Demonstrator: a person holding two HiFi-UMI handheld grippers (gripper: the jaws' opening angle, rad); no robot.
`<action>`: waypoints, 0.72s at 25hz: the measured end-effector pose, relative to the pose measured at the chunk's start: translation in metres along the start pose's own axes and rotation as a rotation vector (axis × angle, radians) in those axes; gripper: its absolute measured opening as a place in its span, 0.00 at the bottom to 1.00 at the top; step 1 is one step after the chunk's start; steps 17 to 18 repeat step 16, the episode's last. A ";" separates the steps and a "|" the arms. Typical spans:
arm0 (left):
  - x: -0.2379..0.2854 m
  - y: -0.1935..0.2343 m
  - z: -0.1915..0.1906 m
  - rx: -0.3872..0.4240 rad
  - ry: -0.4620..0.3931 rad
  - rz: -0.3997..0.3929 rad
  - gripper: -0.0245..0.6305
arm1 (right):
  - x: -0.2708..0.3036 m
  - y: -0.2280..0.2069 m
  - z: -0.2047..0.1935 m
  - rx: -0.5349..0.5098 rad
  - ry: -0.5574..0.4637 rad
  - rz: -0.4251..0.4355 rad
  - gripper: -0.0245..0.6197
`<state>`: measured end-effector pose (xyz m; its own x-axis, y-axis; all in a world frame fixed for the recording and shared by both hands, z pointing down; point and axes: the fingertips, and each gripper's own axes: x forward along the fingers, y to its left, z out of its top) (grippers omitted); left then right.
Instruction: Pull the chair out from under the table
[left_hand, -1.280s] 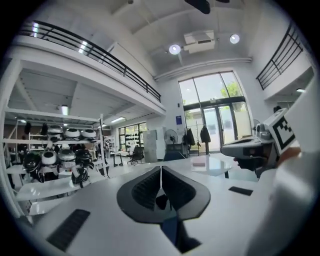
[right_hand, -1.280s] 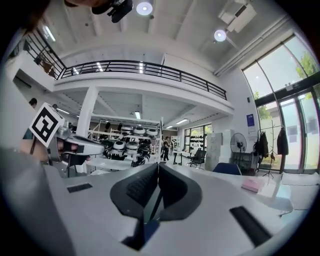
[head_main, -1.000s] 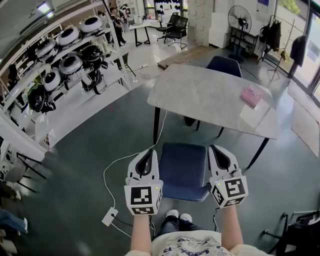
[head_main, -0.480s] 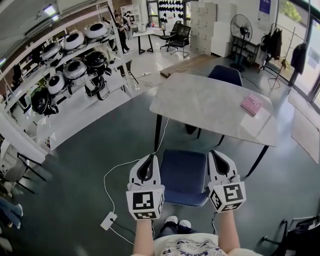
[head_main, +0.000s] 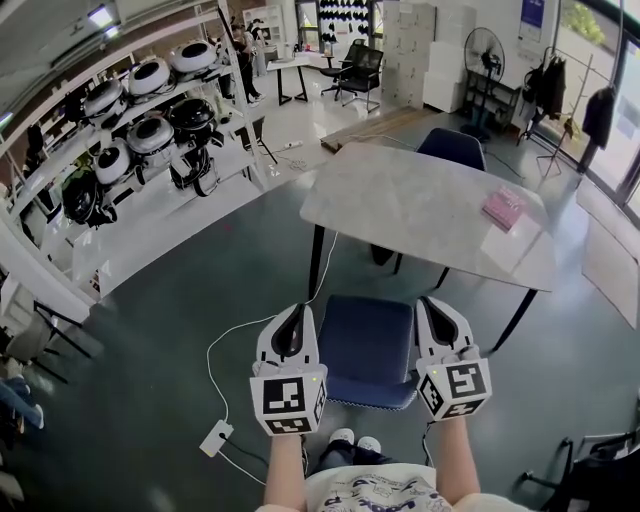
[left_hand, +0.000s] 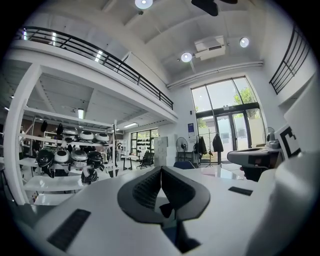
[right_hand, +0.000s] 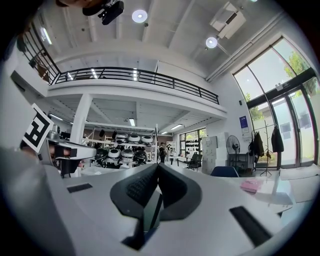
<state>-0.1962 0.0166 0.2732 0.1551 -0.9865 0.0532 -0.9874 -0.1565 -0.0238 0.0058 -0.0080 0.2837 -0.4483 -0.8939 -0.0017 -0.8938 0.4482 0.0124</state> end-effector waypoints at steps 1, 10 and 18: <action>0.001 0.000 0.000 0.001 0.002 -0.001 0.07 | 0.001 0.000 0.001 -0.002 0.001 0.002 0.05; 0.001 0.004 0.003 0.001 0.004 -0.009 0.07 | 0.005 0.002 0.004 -0.009 0.009 -0.002 0.05; 0.000 0.002 -0.002 0.012 0.005 -0.012 0.07 | 0.003 0.003 0.001 0.000 0.002 -0.005 0.05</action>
